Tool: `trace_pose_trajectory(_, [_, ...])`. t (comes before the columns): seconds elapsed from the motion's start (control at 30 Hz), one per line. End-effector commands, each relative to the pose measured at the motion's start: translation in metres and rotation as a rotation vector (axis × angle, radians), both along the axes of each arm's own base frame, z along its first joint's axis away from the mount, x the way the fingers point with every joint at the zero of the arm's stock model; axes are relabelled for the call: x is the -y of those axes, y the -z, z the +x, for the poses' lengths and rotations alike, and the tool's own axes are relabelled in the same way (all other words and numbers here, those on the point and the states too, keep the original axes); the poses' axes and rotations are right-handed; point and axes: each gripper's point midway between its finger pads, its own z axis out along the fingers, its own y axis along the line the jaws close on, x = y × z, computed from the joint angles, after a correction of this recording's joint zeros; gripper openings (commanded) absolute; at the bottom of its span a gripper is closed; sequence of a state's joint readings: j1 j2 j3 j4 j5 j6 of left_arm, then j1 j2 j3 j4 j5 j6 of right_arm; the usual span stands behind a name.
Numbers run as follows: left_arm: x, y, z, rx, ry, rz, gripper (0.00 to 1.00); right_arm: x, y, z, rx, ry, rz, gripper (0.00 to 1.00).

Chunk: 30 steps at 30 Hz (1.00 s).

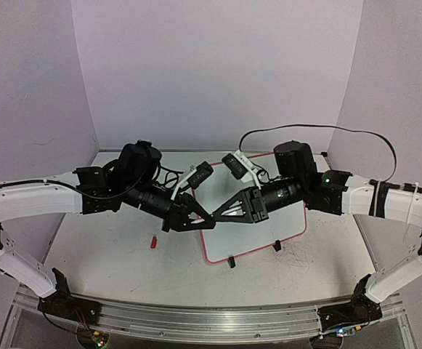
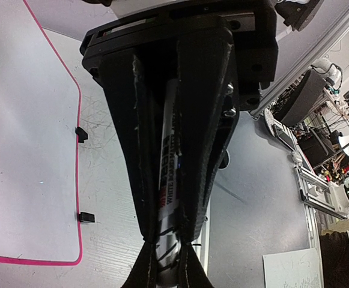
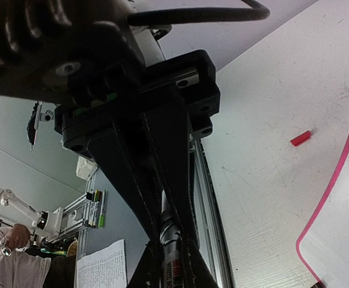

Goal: Write a sentence on the whiteboard
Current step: Pass from the right arm to the left, then pass from the left arm to the right

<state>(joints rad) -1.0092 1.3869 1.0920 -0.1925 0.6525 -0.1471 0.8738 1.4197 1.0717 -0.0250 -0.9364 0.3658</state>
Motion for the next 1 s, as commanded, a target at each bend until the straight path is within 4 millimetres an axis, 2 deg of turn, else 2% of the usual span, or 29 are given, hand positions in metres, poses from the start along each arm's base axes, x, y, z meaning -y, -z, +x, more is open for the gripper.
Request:
trace_pose_trajectory(0.0, [0.003,-0.025,0.001,0.046,0.008,-0.052,0.0,-0.008,-0.027,0.007,0.06,0.005,0.064,0.17])
trace_pose_trajectory(0.17, [0.003,-0.024,0.001,0.047,0.01,-0.05,0.0,-0.01,-0.027,0.008,0.053,0.002,0.063,0.19])
trace_pose_trajectory(0.3, [0.002,-0.024,0.001,0.048,0.008,-0.049,0.0,-0.01,-0.024,0.008,0.048,0.0,0.06,0.06])
trace_pose_trajectory(0.37, [0.002,-0.024,0.001,0.052,0.005,-0.05,0.0,-0.009,-0.021,0.007,0.044,-0.001,0.054,0.03])
trace_pose_trajectory(0.47, [0.001,-0.025,0.001,0.054,0.001,-0.05,0.0,-0.008,-0.018,0.005,0.039,-0.005,0.049,0.12])
trace_pose_trajectory(0.53, [0.0,-0.025,0.001,0.054,0.001,-0.05,0.0,-0.008,-0.017,0.005,0.037,-0.008,0.047,0.15])
trace_pose_trajectory(0.7, [0.0,-0.024,0.0,0.054,0.004,-0.048,0.0,-0.007,-0.015,0.003,0.041,-0.019,0.046,0.15])
trace_pose_trajectory(0.8, [0.0,-0.025,0.0,0.055,0.007,-0.05,0.0,-0.006,-0.014,0.002,0.042,-0.025,0.044,0.12])
trace_pose_trajectory(0.97, [0.0,-0.025,-0.001,0.056,0.012,-0.048,0.0,-0.006,-0.013,0.0,0.06,-0.036,0.046,0.19])
